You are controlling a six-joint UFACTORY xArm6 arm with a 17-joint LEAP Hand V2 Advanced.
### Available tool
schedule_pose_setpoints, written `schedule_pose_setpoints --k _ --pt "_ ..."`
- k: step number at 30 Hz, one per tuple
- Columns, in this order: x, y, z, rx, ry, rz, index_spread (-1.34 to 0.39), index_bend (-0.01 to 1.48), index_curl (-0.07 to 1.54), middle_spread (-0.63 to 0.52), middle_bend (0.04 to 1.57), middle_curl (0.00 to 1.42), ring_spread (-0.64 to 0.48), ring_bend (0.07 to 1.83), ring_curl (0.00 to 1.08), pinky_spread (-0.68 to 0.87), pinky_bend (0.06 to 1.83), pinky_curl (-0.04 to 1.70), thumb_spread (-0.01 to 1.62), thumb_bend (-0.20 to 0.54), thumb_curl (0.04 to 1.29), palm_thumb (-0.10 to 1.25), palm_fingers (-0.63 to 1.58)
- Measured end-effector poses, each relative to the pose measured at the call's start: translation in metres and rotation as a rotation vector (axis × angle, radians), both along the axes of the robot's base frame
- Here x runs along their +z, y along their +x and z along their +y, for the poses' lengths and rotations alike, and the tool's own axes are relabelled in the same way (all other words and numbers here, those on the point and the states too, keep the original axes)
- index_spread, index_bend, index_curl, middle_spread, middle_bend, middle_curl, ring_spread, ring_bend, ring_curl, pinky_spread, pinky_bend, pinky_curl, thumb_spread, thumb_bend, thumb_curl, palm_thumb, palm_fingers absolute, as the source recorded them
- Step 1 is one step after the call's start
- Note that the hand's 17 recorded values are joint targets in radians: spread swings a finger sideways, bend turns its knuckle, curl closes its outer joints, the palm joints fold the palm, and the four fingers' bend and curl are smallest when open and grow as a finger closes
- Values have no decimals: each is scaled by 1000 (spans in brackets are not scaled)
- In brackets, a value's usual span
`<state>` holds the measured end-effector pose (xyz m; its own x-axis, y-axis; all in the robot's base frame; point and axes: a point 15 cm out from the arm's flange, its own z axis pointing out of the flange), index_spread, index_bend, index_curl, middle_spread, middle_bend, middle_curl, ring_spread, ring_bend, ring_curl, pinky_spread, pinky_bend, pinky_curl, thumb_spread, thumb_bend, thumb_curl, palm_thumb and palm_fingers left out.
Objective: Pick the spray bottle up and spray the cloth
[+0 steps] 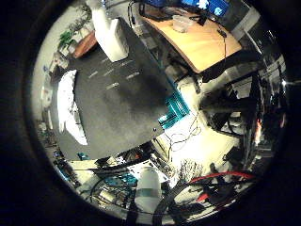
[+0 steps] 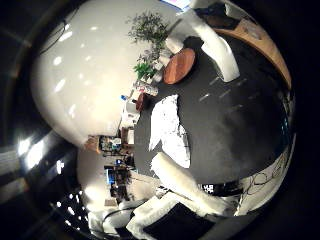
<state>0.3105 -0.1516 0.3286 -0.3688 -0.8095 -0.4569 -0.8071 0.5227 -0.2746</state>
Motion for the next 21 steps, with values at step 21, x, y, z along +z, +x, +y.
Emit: schedule_pose_setpoints --k 21 --pt "-12 11 -85 -142 130 -59 -202 143 237 152 262 353 193 439 263 362 492 313 1149 -20 245 376 56"
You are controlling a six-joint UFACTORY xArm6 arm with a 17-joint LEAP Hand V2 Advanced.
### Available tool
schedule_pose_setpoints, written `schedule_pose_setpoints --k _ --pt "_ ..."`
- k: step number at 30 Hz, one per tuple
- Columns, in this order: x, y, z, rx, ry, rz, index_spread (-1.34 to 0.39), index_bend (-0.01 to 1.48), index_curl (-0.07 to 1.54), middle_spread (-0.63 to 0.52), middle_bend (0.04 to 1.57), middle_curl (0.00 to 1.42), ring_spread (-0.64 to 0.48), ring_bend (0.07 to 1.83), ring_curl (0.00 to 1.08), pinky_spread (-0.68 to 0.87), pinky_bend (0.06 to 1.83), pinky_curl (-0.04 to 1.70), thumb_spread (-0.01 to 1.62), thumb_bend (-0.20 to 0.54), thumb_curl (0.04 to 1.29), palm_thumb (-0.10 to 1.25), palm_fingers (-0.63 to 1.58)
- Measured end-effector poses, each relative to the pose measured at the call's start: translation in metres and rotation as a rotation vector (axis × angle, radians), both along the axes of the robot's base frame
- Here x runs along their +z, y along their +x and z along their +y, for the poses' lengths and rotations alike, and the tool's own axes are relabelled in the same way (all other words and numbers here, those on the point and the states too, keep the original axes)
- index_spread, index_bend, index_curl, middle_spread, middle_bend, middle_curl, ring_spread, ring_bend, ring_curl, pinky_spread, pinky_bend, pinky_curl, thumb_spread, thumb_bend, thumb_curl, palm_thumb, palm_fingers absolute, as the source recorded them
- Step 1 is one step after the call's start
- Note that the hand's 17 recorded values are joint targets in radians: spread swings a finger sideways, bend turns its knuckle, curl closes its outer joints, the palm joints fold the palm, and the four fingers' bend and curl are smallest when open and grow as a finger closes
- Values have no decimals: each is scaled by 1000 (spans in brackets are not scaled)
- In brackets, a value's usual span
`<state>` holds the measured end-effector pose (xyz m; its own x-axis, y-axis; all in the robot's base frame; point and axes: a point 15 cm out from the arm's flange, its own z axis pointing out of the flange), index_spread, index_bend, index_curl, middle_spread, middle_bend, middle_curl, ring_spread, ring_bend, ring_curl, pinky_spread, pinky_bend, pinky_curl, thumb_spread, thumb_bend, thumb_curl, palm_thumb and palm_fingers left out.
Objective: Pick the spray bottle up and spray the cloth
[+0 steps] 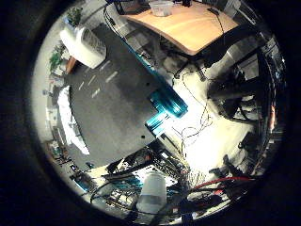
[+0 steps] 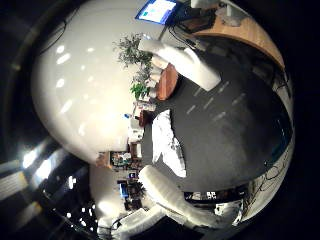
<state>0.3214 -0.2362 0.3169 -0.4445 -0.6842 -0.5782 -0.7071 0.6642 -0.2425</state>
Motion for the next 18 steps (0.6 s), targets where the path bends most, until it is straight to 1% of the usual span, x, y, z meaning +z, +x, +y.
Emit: schedule_pose_setpoints --k 8,13,18 --pt "19 29 -21 -38 62 -86 -202 146 239 153 270 351 192 437 261 362 492 309 1145 -20 244 373 58" --pt "31 53 -32 -59 118 -165 -192 146 242 152 272 350 193 435 259 362 489 306 1145 -20 244 373 63" --pt "33 69 -45 -71 155 -221 -192 145 241 153 275 351 193 437 259 362 485 304 1144 -20 246 370 67"
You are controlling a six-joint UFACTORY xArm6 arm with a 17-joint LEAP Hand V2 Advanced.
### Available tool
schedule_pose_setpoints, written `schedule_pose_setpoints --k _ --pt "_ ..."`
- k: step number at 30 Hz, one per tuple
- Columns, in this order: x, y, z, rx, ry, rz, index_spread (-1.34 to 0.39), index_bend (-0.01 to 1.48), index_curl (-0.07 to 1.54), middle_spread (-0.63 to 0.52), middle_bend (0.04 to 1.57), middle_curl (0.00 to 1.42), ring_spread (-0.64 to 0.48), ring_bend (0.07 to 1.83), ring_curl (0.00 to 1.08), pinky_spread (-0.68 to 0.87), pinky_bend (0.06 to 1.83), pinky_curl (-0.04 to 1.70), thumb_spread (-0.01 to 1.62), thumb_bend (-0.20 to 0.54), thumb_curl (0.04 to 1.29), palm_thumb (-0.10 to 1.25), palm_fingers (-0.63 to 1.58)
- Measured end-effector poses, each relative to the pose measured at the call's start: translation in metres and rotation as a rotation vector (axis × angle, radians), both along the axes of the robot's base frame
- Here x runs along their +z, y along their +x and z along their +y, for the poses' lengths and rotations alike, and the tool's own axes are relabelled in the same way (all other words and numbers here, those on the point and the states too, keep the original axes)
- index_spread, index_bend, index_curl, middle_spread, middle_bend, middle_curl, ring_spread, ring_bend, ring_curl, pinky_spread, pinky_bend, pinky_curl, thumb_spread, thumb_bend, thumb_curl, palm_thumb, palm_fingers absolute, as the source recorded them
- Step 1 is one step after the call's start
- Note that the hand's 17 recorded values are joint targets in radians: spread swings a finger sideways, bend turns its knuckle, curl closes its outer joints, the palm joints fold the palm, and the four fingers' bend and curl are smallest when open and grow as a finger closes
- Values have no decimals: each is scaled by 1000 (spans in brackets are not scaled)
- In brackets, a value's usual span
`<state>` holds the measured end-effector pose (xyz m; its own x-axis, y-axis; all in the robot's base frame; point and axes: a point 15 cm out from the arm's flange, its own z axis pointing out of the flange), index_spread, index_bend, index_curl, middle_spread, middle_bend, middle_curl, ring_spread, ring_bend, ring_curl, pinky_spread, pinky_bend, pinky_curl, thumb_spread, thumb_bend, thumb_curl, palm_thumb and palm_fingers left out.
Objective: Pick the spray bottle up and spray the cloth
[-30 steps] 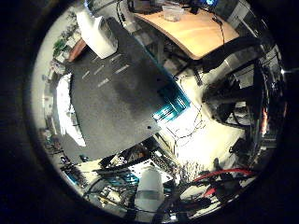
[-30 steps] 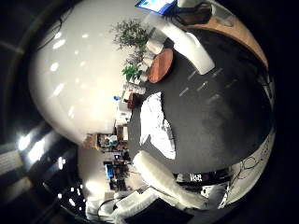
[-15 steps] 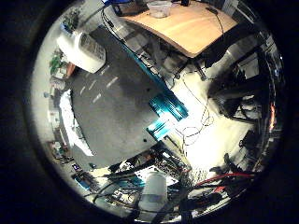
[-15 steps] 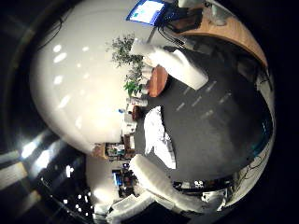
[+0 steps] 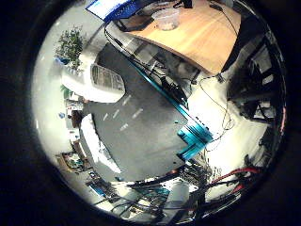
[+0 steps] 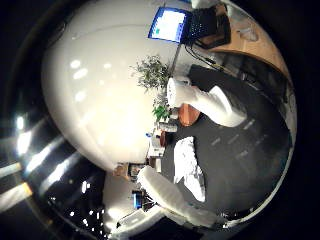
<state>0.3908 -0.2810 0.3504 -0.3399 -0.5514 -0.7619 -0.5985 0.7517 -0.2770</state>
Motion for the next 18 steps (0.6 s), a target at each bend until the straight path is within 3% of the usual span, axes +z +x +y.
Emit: schedule_pose_setpoints --k 18 --pt "-13 41 -24 52 49 -111 -227 137 221 182 316 348 193 490 266 372 514 307 1130 -21 252 377 40"
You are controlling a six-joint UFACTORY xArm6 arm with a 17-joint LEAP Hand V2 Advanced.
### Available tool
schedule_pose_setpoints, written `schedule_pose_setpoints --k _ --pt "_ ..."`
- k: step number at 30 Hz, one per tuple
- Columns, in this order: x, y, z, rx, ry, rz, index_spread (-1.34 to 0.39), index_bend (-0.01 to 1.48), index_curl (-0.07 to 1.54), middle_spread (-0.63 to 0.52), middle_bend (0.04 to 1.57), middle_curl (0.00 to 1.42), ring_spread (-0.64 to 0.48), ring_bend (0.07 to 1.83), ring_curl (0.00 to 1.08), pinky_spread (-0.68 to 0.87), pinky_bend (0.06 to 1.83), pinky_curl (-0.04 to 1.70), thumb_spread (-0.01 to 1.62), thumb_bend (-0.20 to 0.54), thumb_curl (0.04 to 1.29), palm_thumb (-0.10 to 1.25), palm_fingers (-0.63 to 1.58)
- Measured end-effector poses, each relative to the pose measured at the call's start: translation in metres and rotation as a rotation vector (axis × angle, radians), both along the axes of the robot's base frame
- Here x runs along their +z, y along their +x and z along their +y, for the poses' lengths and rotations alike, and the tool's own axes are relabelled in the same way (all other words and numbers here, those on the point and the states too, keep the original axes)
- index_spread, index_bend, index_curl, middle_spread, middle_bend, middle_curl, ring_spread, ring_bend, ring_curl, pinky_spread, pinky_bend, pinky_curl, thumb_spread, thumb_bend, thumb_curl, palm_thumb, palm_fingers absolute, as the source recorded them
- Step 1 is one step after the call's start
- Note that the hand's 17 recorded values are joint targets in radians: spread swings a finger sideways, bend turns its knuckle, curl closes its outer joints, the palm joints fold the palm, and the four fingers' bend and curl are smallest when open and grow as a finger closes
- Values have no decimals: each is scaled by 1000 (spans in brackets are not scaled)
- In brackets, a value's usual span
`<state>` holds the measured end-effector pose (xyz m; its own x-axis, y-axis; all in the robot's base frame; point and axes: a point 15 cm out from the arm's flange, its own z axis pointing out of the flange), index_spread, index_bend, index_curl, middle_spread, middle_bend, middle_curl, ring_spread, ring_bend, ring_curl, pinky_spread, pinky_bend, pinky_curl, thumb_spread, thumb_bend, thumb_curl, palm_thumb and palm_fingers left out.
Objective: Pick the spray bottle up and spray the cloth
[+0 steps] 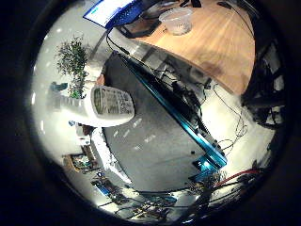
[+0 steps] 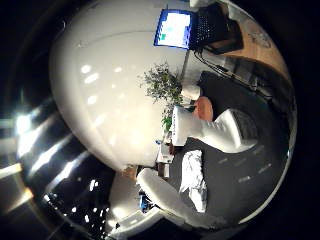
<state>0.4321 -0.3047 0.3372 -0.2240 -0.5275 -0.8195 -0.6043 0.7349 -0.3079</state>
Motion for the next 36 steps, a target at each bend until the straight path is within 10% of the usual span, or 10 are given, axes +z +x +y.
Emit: schedule_pose_setpoints --k 36 --pt "-26 62 57 252 14 -8 -254 139 220 161 302 341 190 473 252 399 530 305 1081 -25 270 433 9"
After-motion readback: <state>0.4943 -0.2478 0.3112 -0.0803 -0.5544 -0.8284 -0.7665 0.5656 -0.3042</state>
